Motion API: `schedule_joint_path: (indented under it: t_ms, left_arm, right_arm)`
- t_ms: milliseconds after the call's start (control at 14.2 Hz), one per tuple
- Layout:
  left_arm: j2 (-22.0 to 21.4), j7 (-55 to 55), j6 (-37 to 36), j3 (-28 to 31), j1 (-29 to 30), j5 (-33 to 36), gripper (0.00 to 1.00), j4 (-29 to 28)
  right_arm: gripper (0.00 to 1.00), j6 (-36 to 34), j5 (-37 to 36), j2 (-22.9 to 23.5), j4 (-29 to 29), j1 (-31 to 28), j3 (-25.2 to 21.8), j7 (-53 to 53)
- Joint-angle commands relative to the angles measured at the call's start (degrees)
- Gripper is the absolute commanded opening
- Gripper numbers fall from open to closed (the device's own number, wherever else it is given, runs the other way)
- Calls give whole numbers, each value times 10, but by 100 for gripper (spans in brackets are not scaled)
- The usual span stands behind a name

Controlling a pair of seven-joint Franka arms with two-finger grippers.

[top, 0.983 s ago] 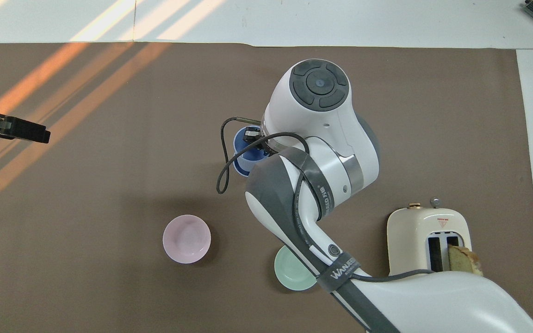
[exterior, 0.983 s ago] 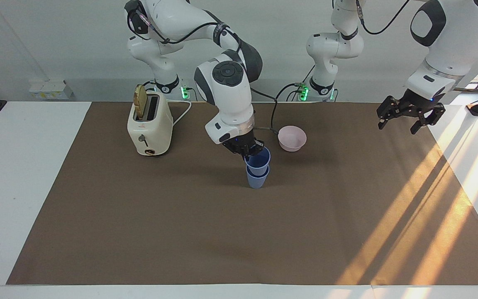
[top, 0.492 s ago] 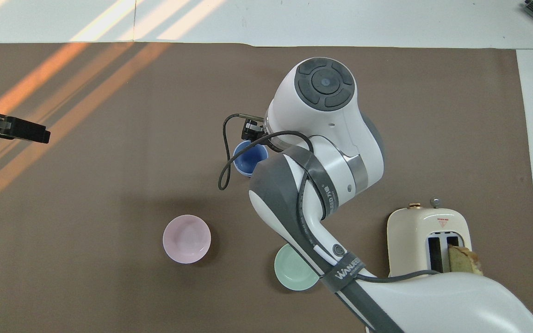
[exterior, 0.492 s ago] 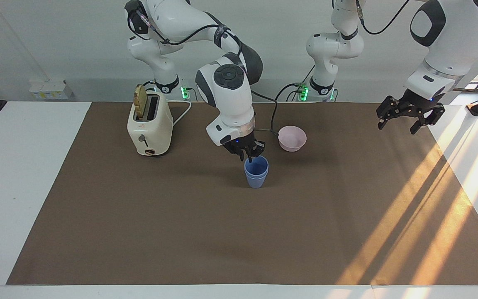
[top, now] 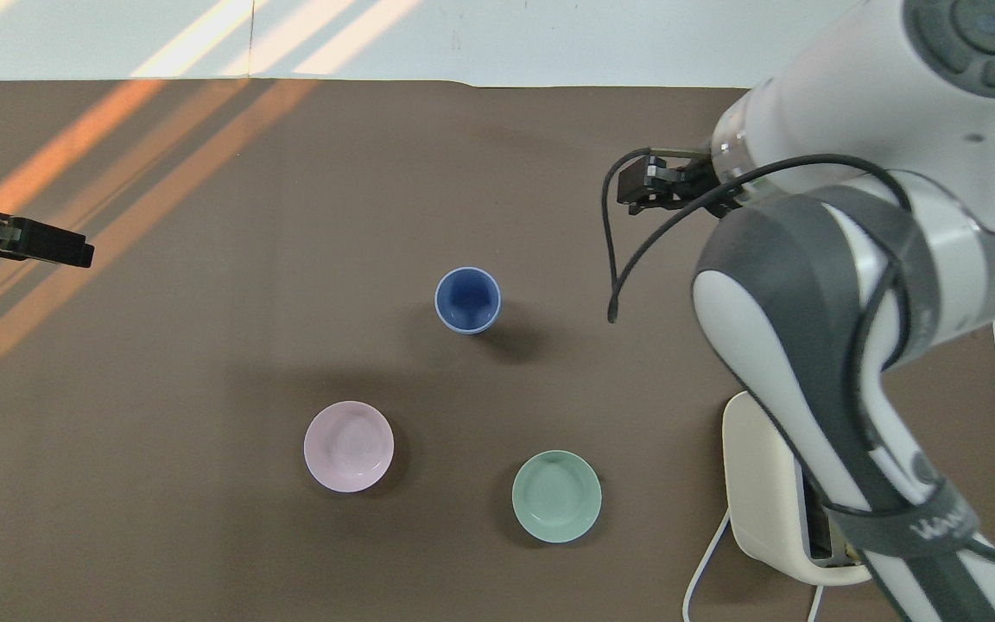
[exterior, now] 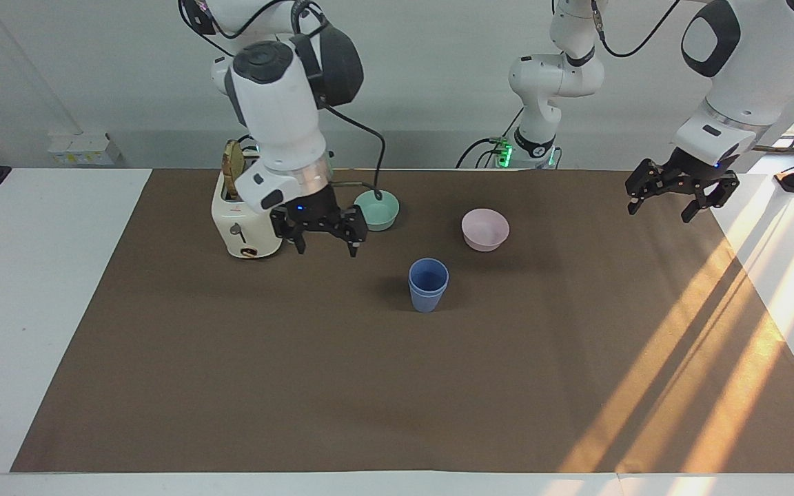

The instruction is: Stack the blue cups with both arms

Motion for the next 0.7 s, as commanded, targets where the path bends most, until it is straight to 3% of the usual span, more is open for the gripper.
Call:
schedule_joint_path:
  t_ms: [0,351,632]
  left_arm:
    - [4,6,-9,-3,4,9,100,12]
    - [4,4,-6,-3,3,9,100,12]
    - [4,4,-3,-3,2,9,100,12]
  right_arm:
    - [100,-38,-15,-45,-3,-36,2,-67]
    - [100,-80,-17,-84,-12,-101,2,-169]
    - [100,-85,-4,-116,-69,-130,4,-167]
